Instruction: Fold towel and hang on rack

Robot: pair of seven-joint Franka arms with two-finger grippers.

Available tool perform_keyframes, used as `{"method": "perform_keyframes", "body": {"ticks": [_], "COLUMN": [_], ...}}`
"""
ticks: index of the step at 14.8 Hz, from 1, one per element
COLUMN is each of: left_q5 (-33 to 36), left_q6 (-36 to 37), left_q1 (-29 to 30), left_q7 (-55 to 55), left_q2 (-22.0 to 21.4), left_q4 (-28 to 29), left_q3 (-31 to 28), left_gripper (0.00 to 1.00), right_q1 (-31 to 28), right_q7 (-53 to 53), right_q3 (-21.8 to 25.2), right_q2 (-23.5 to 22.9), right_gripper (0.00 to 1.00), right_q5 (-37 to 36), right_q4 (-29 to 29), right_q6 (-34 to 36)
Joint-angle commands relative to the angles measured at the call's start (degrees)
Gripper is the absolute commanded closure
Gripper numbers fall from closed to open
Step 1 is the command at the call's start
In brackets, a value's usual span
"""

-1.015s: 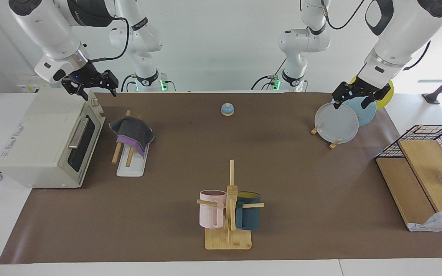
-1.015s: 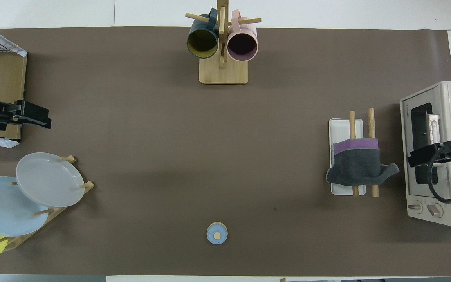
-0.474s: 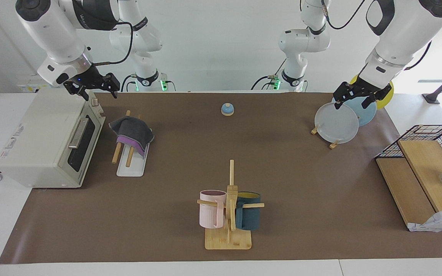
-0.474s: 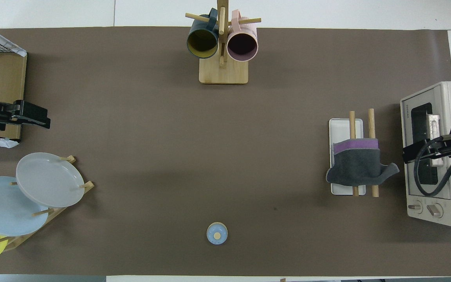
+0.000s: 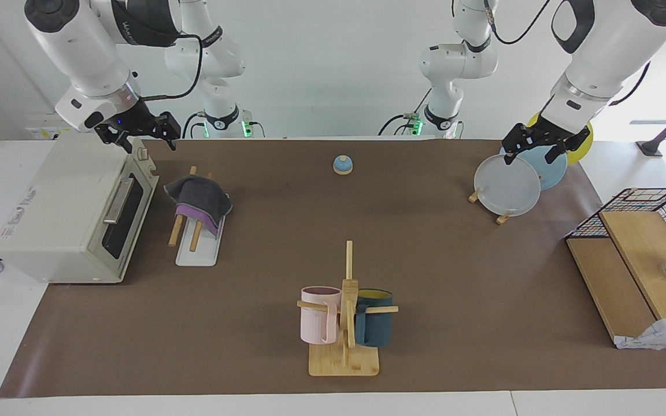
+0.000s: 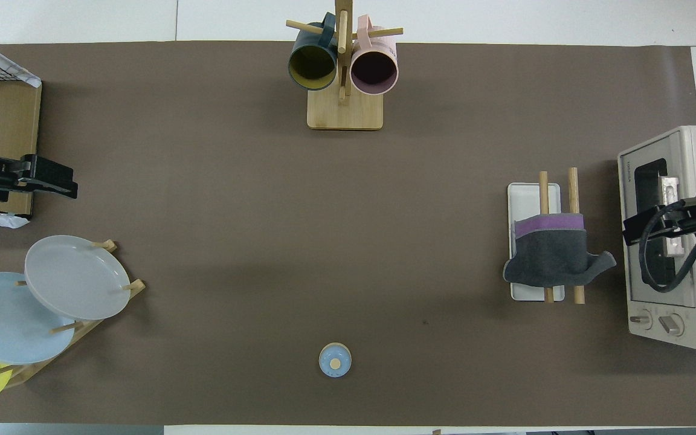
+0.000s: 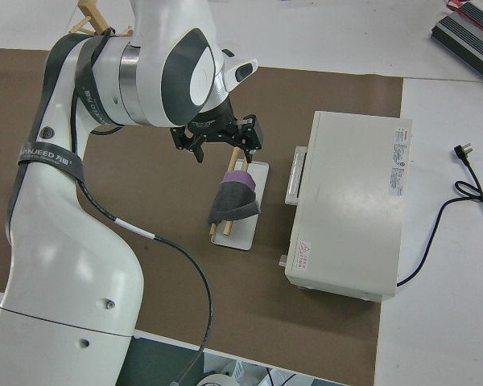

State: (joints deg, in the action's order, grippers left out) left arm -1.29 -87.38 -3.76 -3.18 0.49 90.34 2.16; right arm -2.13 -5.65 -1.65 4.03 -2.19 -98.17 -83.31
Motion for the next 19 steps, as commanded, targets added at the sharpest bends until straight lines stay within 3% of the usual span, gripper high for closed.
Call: {"method": "perform_keyframes", "body": {"ticks": [1,19], "left_q5": [0.9,0.9], "left_q6": [0.6,0.6], "left_q1": [0.2,0.2], "left_q7": [0.5,0.5], "left_q2": [-0.5,-0.5], "left_q4": [-0.1,-0.1], "left_q3": [0.0,0.0], "left_gripper": [0.0,0.0], "right_q1": [-1.6,-1.8], "right_q7": [0.3,1.9], "right_q3": [-0.4,-0.4], "right_q2": [-0.3,-0.7], "right_gripper": [0.0,0.0], "right_q5": [1.0,1.1], "right_q4": [1.0,1.3], "right_q6": [1.1,-2.6]}}
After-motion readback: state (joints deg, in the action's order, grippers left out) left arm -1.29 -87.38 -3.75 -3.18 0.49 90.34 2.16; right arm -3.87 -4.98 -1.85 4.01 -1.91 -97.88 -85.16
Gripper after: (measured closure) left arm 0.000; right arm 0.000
